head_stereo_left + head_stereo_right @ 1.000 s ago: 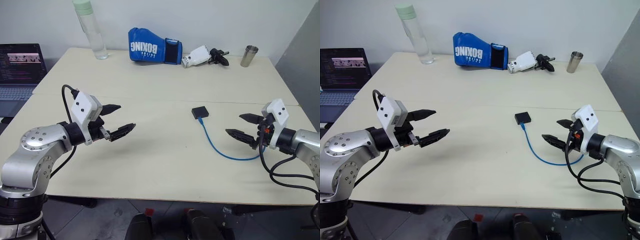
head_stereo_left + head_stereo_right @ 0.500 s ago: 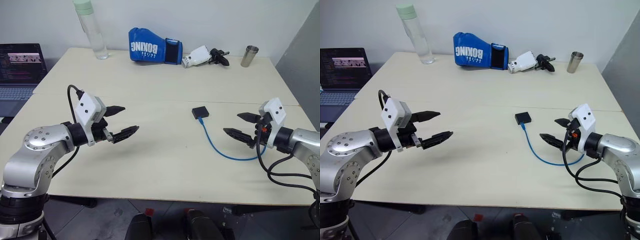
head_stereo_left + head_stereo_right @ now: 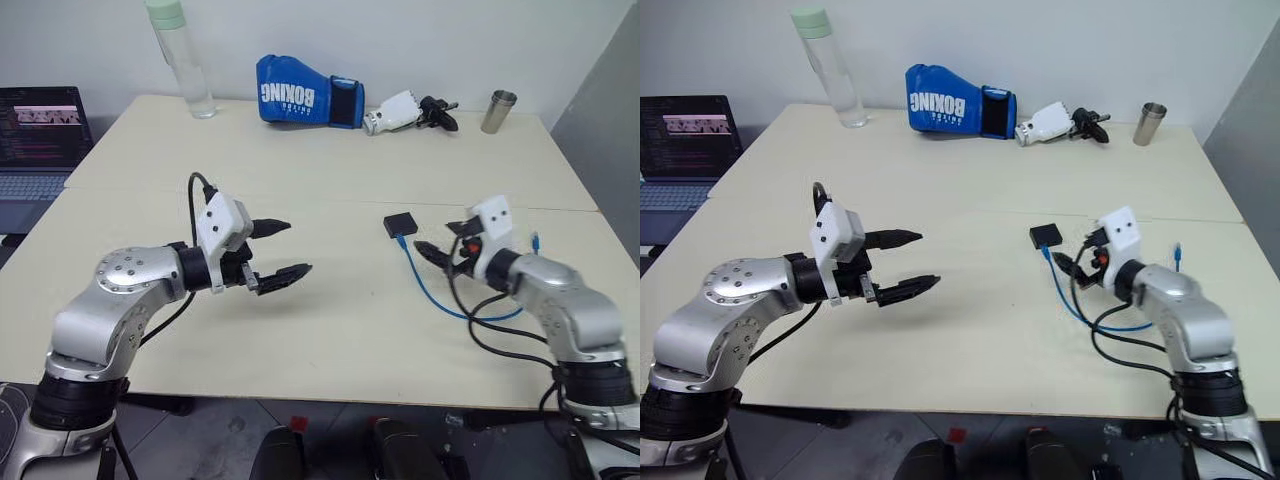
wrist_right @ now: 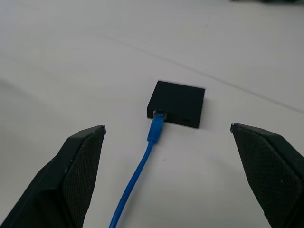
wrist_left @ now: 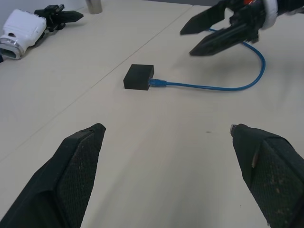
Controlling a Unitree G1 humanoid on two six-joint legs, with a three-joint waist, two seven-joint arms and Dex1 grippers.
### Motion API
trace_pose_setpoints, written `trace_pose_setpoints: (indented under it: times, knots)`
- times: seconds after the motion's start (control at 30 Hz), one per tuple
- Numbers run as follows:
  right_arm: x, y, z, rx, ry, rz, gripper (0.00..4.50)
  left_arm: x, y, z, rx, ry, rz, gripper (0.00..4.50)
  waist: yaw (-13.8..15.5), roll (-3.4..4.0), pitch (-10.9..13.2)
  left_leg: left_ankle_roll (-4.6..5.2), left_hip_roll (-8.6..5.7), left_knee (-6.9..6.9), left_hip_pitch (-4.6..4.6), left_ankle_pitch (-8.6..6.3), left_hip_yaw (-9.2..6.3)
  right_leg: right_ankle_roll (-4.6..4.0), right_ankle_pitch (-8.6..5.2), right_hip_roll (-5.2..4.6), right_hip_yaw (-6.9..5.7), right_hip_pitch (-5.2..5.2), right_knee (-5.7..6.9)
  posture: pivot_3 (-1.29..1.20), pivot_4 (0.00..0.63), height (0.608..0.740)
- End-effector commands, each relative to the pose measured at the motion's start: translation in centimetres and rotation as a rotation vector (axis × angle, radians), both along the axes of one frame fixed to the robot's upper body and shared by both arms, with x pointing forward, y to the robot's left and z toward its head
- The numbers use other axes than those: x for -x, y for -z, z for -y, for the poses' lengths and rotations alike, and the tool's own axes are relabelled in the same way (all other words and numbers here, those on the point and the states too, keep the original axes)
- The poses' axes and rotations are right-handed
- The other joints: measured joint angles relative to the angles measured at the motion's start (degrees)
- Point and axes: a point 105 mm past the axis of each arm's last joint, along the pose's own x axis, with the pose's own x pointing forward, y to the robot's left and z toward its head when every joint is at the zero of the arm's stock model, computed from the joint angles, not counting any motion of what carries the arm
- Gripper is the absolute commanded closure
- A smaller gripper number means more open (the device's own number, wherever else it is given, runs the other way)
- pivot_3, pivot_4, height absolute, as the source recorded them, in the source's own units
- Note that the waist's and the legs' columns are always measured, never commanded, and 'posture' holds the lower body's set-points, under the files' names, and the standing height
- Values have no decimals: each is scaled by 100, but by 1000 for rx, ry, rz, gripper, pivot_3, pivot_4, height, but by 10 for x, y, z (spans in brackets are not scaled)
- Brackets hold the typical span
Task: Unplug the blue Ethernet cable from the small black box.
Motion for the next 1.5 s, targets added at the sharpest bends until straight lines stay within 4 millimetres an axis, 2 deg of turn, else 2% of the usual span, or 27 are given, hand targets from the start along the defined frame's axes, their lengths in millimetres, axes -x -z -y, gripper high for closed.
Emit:
trace_pose_setpoints:
  times: [0.03,0.27,0.37,0.47,0.67,0.73,1.0,1.07,1.2,1.33,1.5]
  knots:
    - [-15,5,-11,3,62,37,21,4,-7,9,-6,43,50,0,-5,0,0,-1,0,0,0,1,0,0,0,0,0,0,0,0,150,740]
    - [-31,24,-32,-15,108,38,21,5,-4,11,-6,49,51,0,-5,1,1,0,-1,1,1,0,4,0,0,-1,-2,-2,3,0,150,740]
    - [-39,27,-35,-15,136,48,21,4,-4,10,-6,45,56,0,-8,1,1,0,-1,1,2,0,3,0,0,-1,-3,-2,3,0,150,740]
    - [-44,27,-35,-9,150,48,533,4,-3,8,-6,38,57,0,-11,1,1,0,0,0,1,0,2,0,0,-1,-3,-2,3,0,150,740]
    - [-44,27,-40,-1,136,15,2009,4,-1,5,-9,23,58,0,-13,2,1,0,0,0,2,0,2,0,0,-1,-2,-2,5,0,150,740]
    - [-43,27,-42,-2,131,11,2622,4,-1,5,-9,20,58,0,-12,2,1,0,1,0,2,0,1,0,0,-1,-1,-2,5,0,150,740]
    - [-41,25,-45,4,120,25,4369,2,0,3,-4,13,57,0,-16,2,1,1,1,0,2,0,1,0,0,-1,-2,-2,6,0,150,740]
    - [-40,23,-45,10,115,40,4371,2,0,3,-4,12,56,0,-16,2,1,1,0,0,2,0,1,0,0,-1,-1,-2,6,0,150,740]
    - [-36,6,-48,34,64,124,4371,1,-2,2,14,7,49,0,-15,3,2,1,0,0,1,0,0,0,0,-1,-2,-3,5,0,150,740]
    - [-25,-27,-59,169,-84,326,4371,-2,-2,0,59,-7,21,0,-13,5,3,1,0,0,0,-1,-2,0,0,-1,-3,-7,5,0,150,740]
    - [-5,-55,-77,363,-294,579,4371,-8,-6,-7,157,-30,-47,0,-13,5,3,2,-1,0,-1,-1,-1,0,0,-1,-5,-9,5,0,150,740]
